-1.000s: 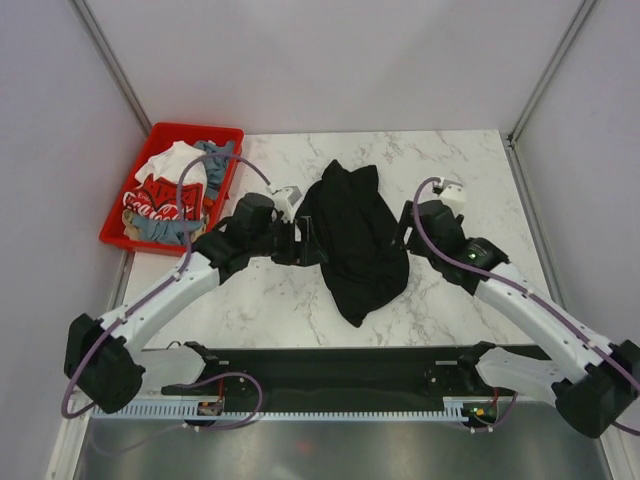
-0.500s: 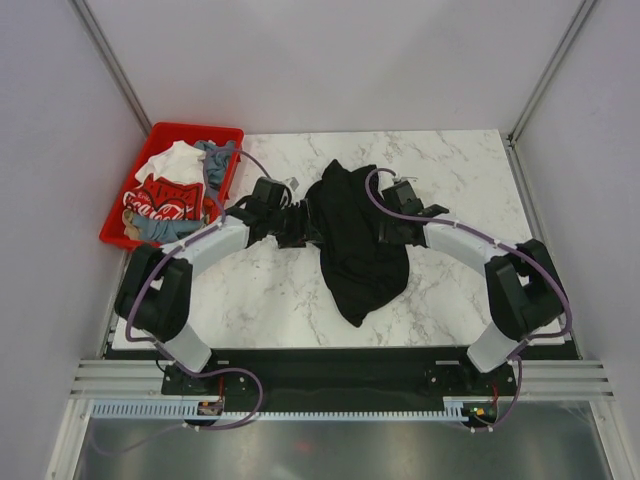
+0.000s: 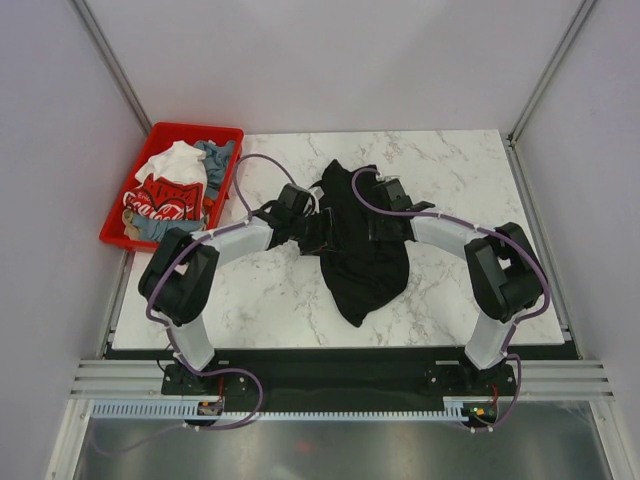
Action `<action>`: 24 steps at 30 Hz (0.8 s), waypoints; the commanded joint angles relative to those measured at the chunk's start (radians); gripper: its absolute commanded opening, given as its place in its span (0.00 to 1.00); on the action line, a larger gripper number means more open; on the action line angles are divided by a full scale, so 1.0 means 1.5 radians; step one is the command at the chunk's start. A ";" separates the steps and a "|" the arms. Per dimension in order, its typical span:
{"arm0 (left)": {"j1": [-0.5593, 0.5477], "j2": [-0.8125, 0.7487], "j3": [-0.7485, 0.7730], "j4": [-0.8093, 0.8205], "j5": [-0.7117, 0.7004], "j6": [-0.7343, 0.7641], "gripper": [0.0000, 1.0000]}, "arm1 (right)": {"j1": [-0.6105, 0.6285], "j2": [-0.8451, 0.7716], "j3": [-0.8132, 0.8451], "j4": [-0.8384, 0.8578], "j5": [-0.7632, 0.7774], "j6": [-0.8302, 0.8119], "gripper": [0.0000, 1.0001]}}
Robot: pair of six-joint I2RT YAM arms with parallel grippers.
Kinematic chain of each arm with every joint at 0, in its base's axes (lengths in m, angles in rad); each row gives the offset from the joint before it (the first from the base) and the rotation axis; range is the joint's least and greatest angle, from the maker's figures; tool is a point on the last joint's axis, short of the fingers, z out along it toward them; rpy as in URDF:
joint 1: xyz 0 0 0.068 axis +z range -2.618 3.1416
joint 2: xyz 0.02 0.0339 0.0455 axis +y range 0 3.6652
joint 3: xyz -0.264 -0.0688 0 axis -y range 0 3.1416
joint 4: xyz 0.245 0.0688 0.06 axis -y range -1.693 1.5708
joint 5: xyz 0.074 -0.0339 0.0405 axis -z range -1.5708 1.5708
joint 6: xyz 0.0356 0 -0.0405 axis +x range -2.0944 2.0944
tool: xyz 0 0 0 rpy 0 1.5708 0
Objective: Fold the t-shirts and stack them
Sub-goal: Flatten the tshirt out
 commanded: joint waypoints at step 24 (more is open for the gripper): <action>0.061 -0.066 0.319 -0.136 -0.087 -0.006 0.02 | -0.042 -0.163 0.300 -0.179 0.206 0.114 0.00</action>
